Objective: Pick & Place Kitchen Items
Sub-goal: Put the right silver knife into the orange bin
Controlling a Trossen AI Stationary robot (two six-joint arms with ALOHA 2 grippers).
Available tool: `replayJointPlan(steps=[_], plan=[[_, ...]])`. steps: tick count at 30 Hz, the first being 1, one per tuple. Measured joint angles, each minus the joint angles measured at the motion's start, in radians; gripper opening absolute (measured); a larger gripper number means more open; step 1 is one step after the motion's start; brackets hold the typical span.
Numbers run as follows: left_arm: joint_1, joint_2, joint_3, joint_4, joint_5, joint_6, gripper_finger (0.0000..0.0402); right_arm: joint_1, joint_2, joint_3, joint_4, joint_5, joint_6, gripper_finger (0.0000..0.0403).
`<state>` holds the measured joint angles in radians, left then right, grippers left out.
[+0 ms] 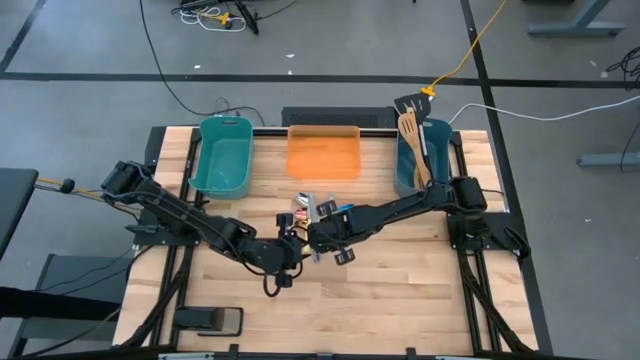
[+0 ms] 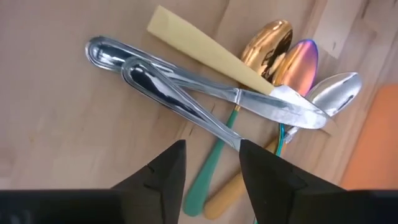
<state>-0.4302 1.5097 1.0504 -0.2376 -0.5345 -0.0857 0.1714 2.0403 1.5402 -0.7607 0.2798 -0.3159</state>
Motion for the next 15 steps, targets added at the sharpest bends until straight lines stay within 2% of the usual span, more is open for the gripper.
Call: replayJointPlan(steps=[10,15], plan=[[0.001,0.000,0.000,-0.035,0.006,0.033,0.0142,-0.001,0.011,-0.010,0.017,-0.002,-0.015,0.0146],[-0.009,0.000,0.000,-0.061,0.096,0.054,0.0142,-0.001,0.036,-0.012,0.034,0.017,-0.052,0.0146]])
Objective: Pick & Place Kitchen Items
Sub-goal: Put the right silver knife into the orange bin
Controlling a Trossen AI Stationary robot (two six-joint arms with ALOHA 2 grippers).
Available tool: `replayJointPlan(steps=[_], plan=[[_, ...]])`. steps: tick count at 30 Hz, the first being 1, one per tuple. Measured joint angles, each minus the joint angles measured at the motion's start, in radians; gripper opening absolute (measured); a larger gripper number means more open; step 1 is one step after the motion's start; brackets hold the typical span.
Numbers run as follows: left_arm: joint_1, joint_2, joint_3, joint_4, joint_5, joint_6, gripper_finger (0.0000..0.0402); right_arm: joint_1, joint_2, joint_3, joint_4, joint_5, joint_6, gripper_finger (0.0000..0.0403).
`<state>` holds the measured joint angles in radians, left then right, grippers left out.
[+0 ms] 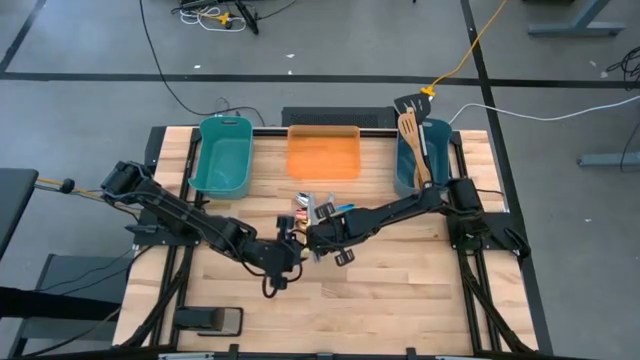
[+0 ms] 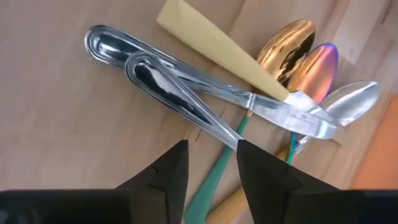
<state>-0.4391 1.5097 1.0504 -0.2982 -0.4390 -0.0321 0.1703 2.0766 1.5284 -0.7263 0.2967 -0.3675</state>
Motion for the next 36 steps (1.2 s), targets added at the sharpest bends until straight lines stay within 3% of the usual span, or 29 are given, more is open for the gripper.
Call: replayJointPlan(steps=[3,17,36], plan=[[-0.009,-0.006,0.001,-0.030,0.037,0.003,0.0142,-0.001,0.007,0.000,0.009,0.032,-0.018,0.0146],[-0.043,-0.091,0.001,-0.045,0.235,-0.032,0.0142,-0.007,0.006,0.000,0.044,-0.001,-0.035,0.0193],[-0.070,-0.121,0.002,-0.062,0.242,-0.034,0.0142,-0.010,0.012,-0.088,0.148,0.004,-0.079,0.0192]])
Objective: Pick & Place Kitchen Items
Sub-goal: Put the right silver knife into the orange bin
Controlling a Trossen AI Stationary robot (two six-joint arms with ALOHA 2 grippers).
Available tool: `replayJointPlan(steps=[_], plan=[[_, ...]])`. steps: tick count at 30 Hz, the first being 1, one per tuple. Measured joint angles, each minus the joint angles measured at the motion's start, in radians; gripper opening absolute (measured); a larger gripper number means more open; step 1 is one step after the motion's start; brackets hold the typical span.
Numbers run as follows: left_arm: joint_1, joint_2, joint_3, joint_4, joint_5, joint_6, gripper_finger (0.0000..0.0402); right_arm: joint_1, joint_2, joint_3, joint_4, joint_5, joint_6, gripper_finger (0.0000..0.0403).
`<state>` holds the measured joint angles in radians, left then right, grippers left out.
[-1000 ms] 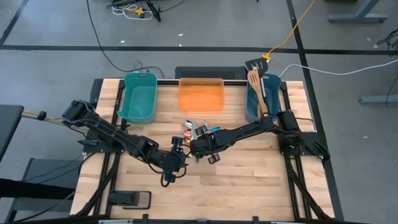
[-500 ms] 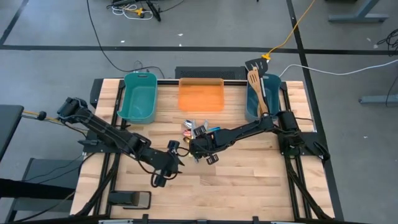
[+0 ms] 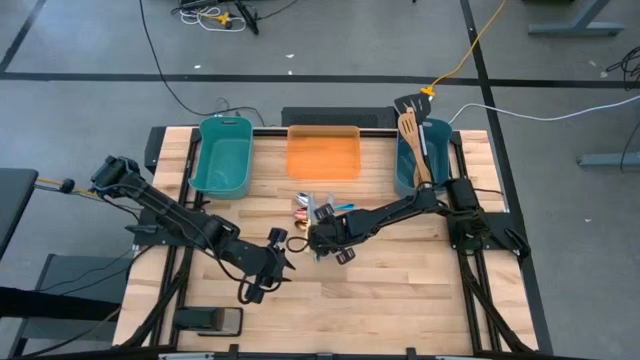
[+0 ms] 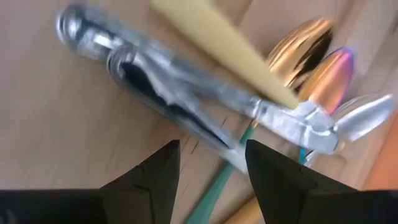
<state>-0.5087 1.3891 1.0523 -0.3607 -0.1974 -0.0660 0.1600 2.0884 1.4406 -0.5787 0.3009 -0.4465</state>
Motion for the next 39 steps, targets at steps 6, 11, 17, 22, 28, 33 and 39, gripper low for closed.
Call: replayJointPlan(steps=[6,11,17,22,28,33,39], plan=[[0.000,0.000,0.000,0.000,0.000,0.000,0.0142,0.000,0.000,0.000,0.024,-0.003,-0.008,0.0192],[0.000,0.000,0.000,0.000,0.000,0.000,0.0142,0.000,0.008,0.000,0.014,-0.021,-0.007,0.0192],[0.000,0.001,0.000,-0.004,0.000,0.000,0.0142,0.002,0.050,0.006,0.031,-0.016,-0.037,0.0192],[0.000,0.001,0.000,-0.004,0.000,0.000,0.0142,-0.001,0.059,0.005,0.039,-0.022,-0.032,0.0192],[0.001,0.001,0.000,-0.004,0.000,0.000,0.0142,-0.002,0.055,0.004,0.039,-0.039,-0.017,0.0185],[0.001,0.002,0.000,-0.004,0.000,0.000,0.0142,-0.014,0.063,0.004,0.030,-0.107,0.039,0.0160],[0.001,0.002,0.000,-0.004,0.000,0.000,0.0142,-0.037,0.063,0.003,0.047,-0.157,0.050,0.0147]])
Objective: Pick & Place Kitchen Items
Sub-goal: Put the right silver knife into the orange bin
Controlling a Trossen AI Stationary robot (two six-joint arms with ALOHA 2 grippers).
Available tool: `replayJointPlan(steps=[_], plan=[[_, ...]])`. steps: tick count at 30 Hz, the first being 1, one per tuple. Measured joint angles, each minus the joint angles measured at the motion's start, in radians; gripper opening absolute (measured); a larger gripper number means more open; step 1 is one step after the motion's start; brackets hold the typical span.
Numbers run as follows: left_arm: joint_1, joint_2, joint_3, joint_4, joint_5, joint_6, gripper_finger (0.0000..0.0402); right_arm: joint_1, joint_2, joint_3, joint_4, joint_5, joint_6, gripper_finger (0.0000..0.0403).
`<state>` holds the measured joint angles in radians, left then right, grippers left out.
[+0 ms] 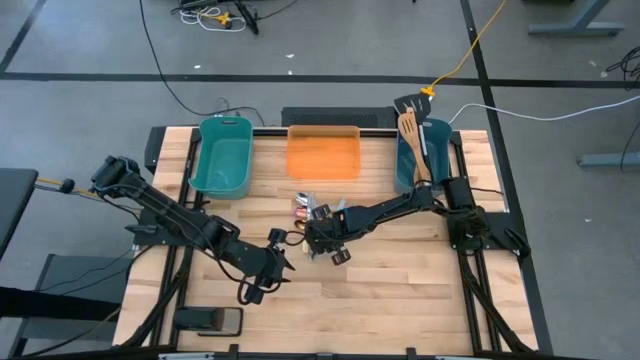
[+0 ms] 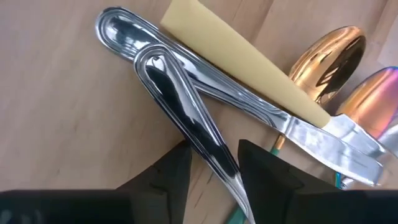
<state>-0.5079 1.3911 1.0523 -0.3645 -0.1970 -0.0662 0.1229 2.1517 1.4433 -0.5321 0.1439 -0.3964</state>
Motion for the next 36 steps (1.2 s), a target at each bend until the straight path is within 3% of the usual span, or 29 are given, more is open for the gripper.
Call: replayJointPlan(steps=[7,13,23,29,36], plan=[[0.000,0.000,0.000,0.000,0.000,0.000,0.0142,-0.012,0.010,0.000,0.001,-0.039,0.077,0.0134],[0.000,0.000,0.000,0.000,0.000,-0.001,0.0142,-0.012,0.013,0.000,-0.010,-0.052,0.135,0.0051],[0.000,0.000,-0.001,0.000,0.000,-0.001,0.0142,-0.007,-0.003,-0.002,-0.028,-0.055,0.188,0.0051],[0.000,0.000,-0.001,0.001,0.000,-0.001,0.0142,0.000,-0.095,-0.014,-0.079,-0.070,0.223,0.0051],[0.000,0.000,-0.001,0.001,0.000,-0.001,0.0142,0.010,-0.199,-0.008,-0.087,0.025,0.234,0.0051]])
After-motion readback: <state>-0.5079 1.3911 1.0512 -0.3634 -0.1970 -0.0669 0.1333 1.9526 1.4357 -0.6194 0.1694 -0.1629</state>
